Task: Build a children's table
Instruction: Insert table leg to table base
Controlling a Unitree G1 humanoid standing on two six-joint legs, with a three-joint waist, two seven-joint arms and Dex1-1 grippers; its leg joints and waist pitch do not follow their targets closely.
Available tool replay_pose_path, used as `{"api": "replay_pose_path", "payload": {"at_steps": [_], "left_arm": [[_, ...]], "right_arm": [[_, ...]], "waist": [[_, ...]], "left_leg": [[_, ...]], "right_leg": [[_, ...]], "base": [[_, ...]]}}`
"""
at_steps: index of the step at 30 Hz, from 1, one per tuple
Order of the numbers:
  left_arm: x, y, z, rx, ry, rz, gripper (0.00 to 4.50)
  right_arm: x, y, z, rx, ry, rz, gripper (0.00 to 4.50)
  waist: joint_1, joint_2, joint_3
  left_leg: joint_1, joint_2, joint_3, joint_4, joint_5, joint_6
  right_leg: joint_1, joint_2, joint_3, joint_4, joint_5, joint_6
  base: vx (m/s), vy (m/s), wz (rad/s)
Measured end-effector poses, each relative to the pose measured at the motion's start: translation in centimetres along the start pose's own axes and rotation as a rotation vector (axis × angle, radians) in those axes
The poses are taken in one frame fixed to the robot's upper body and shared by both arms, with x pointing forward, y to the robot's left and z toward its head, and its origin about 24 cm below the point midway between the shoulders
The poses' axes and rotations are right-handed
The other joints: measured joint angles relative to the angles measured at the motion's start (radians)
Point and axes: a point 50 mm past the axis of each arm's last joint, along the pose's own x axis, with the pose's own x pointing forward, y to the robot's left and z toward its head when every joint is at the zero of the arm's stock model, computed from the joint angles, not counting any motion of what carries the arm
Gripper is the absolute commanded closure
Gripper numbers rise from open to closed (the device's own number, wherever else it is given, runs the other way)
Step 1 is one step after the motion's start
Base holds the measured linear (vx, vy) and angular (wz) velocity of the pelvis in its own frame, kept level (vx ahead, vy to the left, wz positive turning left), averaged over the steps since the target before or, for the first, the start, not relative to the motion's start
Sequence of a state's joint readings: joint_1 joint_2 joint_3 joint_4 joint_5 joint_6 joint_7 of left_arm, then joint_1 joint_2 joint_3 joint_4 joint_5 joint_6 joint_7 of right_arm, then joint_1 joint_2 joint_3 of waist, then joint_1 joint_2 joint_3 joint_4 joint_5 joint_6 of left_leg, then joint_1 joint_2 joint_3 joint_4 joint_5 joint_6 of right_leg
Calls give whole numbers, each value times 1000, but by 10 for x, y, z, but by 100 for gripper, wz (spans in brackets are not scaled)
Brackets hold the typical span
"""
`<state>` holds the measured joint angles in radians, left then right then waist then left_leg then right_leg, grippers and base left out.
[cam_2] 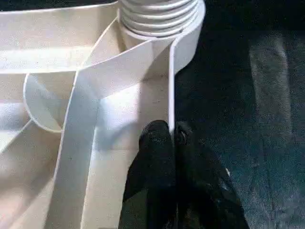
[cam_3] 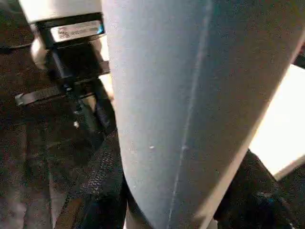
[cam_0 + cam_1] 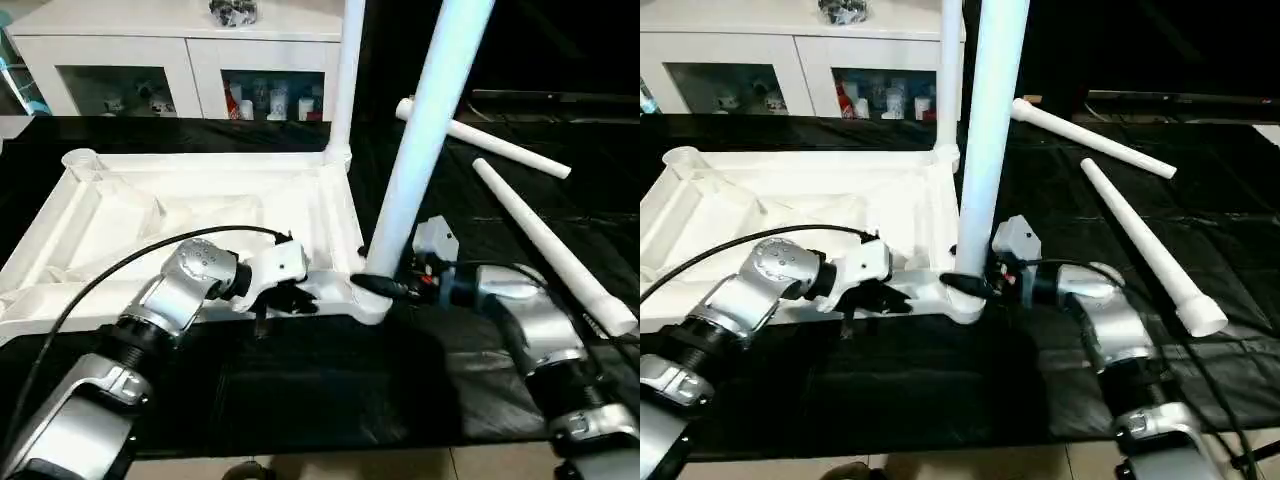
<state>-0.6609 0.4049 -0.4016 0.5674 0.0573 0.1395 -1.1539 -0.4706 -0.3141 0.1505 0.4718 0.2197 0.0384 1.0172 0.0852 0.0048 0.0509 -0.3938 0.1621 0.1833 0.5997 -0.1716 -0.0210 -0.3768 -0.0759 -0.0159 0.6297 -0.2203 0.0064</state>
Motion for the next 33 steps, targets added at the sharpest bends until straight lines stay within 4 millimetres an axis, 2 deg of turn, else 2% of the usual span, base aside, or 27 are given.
{"api": "replay_pose_path", "payload": {"at_steps": [3,4,10,13,22,33], "left_arm": [[5,4,1,-74,3,70,450],[9,6,3,-132,-5,121,450],[47,6,29,-333,-66,338,450],[56,4,38,-363,-75,387,450],[49,9,41,-355,-70,426,450],[46,10,39,-345,-55,440,450]], "right_arm": [[10,-3,-1,40,1,-140,259],[17,-7,1,88,-13,-240,259],[36,-31,10,178,3,-623,259],[41,-36,14,201,4,-721,259],[50,-36,22,210,-15,-760,259],[53,-37,23,210,2,-755,259]], "waist": [[-6,1,0],[-14,0,1],[-42,3,3],[-46,2,3],[-37,2,3],[-37,2,3]], "left_leg": [[4,0,1,-1,0,-1],[4,0,0,-1,0,-1],[-3,-1,0,-3,1,-1],[-4,-1,2,-3,1,-1],[-11,3,3,-7,1,-1],[-10,4,7,-7,1,-1]], "right_leg": [[-1,-1,0,-1,-2,4],[-4,-1,0,-2,-3,4],[-9,-2,-1,-18,2,-3],[-8,-2,0,-20,14,-15],[-17,1,-2,-20,17,-9],[-18,1,-1,-19,18,-9]], "base": [[0,0,0],[0,0,0],[0,0,0],[0,0,0],[17,-6,0],[0,0,0]]}}
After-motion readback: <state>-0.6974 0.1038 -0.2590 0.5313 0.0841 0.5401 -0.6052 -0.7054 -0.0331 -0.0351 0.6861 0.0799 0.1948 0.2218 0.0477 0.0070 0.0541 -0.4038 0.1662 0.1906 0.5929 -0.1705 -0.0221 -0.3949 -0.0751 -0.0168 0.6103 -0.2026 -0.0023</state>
